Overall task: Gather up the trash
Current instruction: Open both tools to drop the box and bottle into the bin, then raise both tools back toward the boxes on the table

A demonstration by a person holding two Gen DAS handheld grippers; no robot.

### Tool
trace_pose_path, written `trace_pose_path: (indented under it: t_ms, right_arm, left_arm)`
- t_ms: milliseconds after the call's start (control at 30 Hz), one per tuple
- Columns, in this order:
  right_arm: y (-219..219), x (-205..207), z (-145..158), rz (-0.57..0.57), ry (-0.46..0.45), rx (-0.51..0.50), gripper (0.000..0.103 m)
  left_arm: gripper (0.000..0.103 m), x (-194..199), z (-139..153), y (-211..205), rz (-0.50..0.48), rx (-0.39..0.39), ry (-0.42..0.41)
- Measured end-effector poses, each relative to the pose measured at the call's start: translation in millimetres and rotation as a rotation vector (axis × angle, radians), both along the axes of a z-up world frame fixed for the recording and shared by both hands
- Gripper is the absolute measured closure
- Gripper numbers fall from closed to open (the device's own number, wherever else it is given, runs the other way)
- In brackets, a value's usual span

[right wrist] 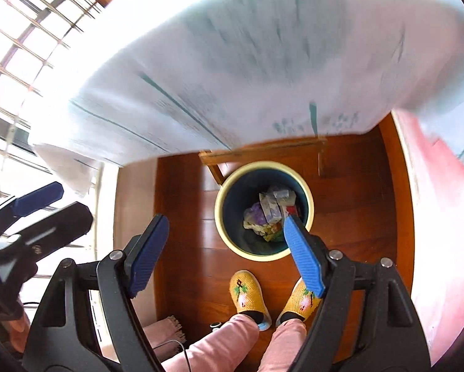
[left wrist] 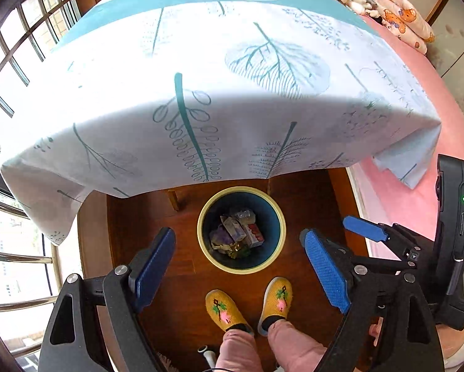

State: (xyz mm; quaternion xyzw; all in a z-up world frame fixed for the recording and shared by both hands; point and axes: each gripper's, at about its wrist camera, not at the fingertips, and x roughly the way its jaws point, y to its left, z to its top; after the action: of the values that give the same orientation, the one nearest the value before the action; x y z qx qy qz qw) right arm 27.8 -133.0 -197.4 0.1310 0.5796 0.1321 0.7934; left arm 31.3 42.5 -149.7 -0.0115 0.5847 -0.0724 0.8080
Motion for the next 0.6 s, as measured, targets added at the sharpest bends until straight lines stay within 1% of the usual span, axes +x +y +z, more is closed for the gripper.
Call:
trace_pose_path:
  t_ms: [133,300,367,433,600]
  right_arm:
    - [1.5,-6.7,45.1,0.009,-0.038,-0.008,0.028]
    - [3.4,-14.1,100.8,0.022,-0.094,-0.023,0.028]
    - [4.2,-14.8,119.7,0.017,-0.122,-0.034,0.028]
    - [4.0,-14.8,140.8,0.007,-0.154,-0.034,0.028]
    - [5.8,-8.7,190.2,-0.018,-0.248,-0.054,0.028]
  left_arm:
    - [0.016,-8.1,45.7,6.4,-0.014,-0.008,-0.030]
    - [0.016,-11.6,105.9,16.1,-0.041,-0.008,-0.098]
    - [0.016,-9.1,124.8,19.9,-0.046,-0.004,-0.123]
    - [0.016,-4.0,143.0,26.9,-0.046,-0.018,-0.148]
    - [0.015,5.9,179.7,39.5,-0.055,-0.032,-0.201]
